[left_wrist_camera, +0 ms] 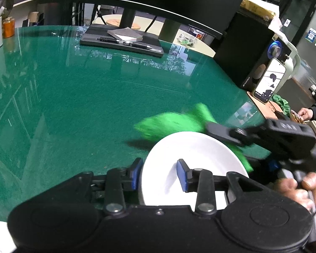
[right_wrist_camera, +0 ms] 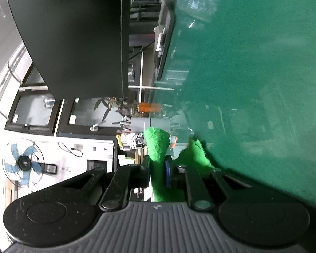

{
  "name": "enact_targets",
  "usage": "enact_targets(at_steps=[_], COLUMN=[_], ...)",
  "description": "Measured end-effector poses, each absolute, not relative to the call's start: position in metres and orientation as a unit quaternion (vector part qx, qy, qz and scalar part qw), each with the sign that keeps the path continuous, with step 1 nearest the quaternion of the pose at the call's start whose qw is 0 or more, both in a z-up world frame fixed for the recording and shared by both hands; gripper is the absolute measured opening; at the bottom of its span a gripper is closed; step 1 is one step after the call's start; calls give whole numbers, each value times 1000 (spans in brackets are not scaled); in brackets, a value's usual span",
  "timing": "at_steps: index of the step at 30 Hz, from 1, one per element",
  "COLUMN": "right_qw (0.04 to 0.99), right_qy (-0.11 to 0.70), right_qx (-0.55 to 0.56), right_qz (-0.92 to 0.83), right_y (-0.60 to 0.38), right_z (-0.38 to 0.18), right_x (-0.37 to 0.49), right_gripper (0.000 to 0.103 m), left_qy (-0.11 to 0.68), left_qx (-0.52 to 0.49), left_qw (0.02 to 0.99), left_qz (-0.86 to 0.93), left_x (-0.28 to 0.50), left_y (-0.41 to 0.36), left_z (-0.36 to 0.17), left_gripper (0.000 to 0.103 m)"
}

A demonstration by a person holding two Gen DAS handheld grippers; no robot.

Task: Clean bowl
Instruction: 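Rub the cloth over the bowl's inner surface with the right tool while the left holds it, then lift the cloth off the bowl with the right tool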

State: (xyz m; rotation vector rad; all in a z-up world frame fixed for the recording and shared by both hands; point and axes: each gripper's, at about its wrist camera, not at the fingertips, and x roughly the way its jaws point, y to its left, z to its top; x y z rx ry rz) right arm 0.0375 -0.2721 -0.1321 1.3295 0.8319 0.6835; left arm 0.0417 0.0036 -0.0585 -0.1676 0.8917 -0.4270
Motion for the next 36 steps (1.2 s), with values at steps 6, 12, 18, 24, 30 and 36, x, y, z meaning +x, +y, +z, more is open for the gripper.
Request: enact_targets(at_steps=[6, 12, 18, 24, 30, 36], right_qw=[665, 666, 666, 677, 677, 678], right_qy=[368, 361, 370, 359, 353, 368], right_qx=[572, 581, 571, 564, 573, 549], right_qz=[310, 298, 304, 306, 298, 321], right_y=[-275, -298, -271, -288, -300, -257], right_z=[-128, -128, -128, -122, -122, -127], right_x=[33, 5, 34, 16, 3, 60], right_gripper=[16, 16, 17, 17, 17, 17], left_qy=[427, 425, 423, 422, 419, 419], left_qx=[-88, -78, -76, -87, -74, -71], left_qw=[876, 878, 880, 879, 882, 884], left_qz=[-206, -206, -202, -204, -202, -193], left_x=[41, 41, 37, 39, 41, 48], left_y=[5, 0, 0, 3, -2, -3], left_z=[-59, -58, -59, -60, -59, -59], left_gripper=[40, 41, 41, 41, 40, 41])
